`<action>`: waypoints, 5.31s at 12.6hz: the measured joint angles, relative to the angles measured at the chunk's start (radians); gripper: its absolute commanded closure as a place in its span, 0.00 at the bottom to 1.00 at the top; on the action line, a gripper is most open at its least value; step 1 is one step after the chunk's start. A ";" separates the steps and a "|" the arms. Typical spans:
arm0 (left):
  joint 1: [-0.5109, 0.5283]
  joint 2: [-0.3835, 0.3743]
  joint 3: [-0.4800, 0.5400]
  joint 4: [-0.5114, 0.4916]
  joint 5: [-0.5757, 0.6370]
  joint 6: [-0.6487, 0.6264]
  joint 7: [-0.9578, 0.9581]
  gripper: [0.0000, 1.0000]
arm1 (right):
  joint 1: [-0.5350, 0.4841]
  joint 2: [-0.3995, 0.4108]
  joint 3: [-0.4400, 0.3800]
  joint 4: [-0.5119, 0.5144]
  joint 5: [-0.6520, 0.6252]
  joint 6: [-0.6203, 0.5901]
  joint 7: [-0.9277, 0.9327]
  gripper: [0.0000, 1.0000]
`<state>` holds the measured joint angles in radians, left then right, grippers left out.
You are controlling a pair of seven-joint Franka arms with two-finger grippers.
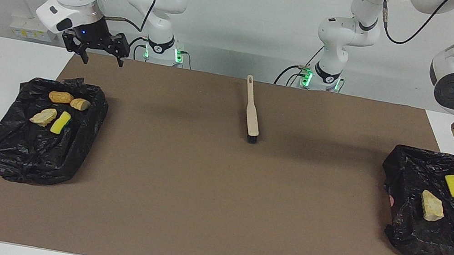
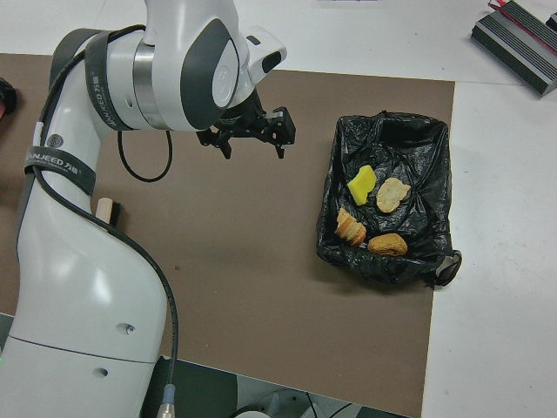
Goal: Sweep and dump trash in bin
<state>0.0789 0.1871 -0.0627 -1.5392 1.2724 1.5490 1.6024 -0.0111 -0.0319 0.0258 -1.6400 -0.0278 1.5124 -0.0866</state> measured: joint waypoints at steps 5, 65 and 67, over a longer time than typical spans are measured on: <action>0.019 0.029 0.003 0.018 0.004 0.010 0.137 1.00 | 0.000 0.000 0.000 0.000 0.000 0.000 0.000 0.00; -0.430 0.074 0.024 -0.025 -1.292 0.313 -1.867 0.00 | 0.000 0.000 0.000 -0.001 0.000 0.000 0.000 0.00; -0.342 -0.039 0.027 -0.021 -1.292 0.183 -1.742 0.00 | 0.000 0.000 0.000 -0.001 0.000 0.000 0.000 0.00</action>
<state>-0.2634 0.1481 -0.0359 -1.5598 -0.0194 1.7319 -0.1395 -0.0111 -0.0320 0.0258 -1.6406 -0.0278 1.5124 -0.0866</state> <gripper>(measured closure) 0.000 0.000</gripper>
